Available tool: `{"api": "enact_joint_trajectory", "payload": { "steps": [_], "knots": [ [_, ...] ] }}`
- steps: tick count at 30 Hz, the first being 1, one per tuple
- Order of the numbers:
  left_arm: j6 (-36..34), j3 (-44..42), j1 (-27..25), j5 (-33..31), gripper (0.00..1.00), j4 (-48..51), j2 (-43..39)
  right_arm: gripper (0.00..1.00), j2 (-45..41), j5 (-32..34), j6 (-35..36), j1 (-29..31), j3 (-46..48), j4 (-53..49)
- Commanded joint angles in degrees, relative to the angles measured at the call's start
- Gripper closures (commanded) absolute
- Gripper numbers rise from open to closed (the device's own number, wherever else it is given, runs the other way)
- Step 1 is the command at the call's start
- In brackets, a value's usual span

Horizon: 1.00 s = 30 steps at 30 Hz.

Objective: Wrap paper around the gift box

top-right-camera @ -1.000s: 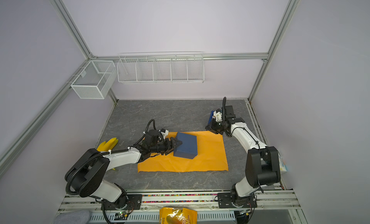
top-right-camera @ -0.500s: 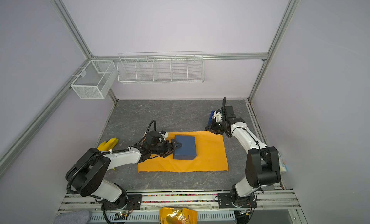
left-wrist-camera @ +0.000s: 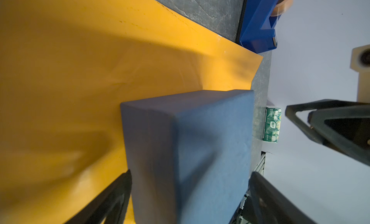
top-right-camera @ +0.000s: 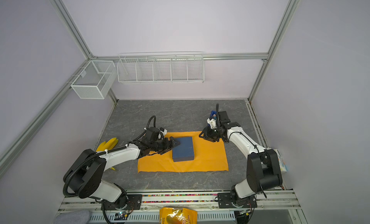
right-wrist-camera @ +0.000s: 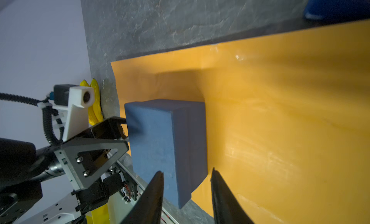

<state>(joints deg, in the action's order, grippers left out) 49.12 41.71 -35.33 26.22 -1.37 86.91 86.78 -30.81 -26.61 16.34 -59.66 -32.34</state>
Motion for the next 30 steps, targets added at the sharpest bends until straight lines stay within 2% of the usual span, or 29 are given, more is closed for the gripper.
{"api": "enact_joint_trajectory", "payload": {
  "steps": [1, 10, 16, 30],
  "knots": [
    [-1.71, 2.05, 0.68, 1.12, 0.11, 1.04, -0.63, 0.49, -0.56, -1.45, -1.16, 2.75, 2.5, 0.98],
    [-1.39, 3.79, 0.79, 3.11, 0.12, -0.01, 0.67, 0.49, 1.43, -1.0, -5.85, 8.84, 8.09, 6.6],
    [-1.48, 4.75, 0.96, 3.81, 0.13, -0.3, 1.54, 0.54, 1.68, -0.62, -7.54, 11.03, 8.88, 8.44],
    [-1.28, 5.83, 1.05, 5.19, 0.14, -1.07, 3.0, 0.56, 1.11, 0.75, -7.69, 11.67, 8.68, 7.82]
  ]
}}
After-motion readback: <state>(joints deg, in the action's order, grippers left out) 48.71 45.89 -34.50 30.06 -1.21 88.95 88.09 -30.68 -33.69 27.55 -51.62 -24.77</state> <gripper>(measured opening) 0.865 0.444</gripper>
